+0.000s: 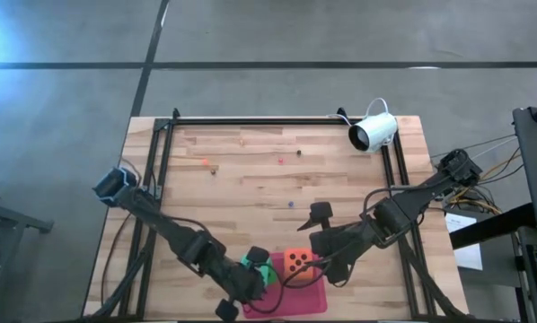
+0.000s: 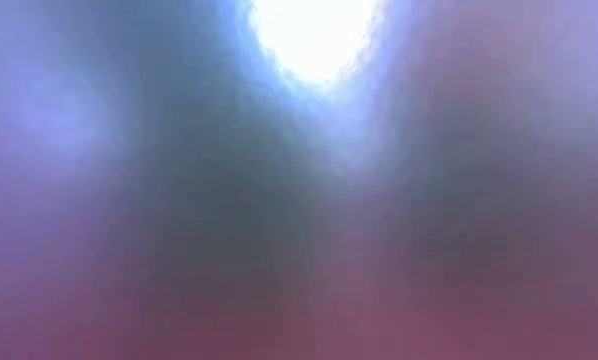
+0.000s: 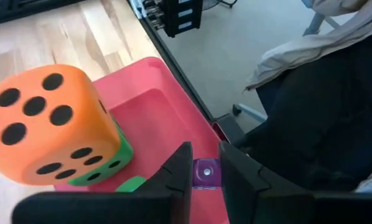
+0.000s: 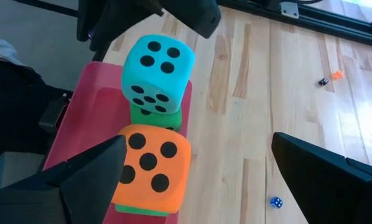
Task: Pick & Place Dice
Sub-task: Put the purple dice into the pink bin
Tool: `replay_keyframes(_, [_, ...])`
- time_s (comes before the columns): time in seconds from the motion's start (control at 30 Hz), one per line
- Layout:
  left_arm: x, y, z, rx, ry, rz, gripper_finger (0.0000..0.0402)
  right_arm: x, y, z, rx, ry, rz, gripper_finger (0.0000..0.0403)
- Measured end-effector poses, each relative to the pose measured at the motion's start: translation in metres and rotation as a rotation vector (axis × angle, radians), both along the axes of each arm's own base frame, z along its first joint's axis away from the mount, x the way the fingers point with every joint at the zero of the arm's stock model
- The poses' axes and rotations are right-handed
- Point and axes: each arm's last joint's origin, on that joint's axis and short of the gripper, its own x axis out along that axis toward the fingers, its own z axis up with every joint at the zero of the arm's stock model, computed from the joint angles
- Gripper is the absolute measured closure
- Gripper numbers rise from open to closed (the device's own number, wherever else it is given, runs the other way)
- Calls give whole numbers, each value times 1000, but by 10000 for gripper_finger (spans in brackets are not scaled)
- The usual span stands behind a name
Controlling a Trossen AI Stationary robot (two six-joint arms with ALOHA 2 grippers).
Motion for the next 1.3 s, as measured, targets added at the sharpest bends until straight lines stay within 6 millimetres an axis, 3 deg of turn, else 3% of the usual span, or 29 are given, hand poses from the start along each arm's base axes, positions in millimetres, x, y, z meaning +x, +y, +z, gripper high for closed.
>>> replay_keyframes(0.43, [5,7,0,-30,12,-12,285,0,0,0,2,0,2,3])
replay_keyframes(0.93, [6,7,0,-37,12,-16,178,0,0,0,3,-1,3,3])
replay_keyframes(1.07, [6,7,0,-37,12,-16,182,0,0,0,2,-1,3,3])
replay_keyframes(1.3, [6,7,0,-24,4,-30,259,0,0,0,3,-1,3,3])
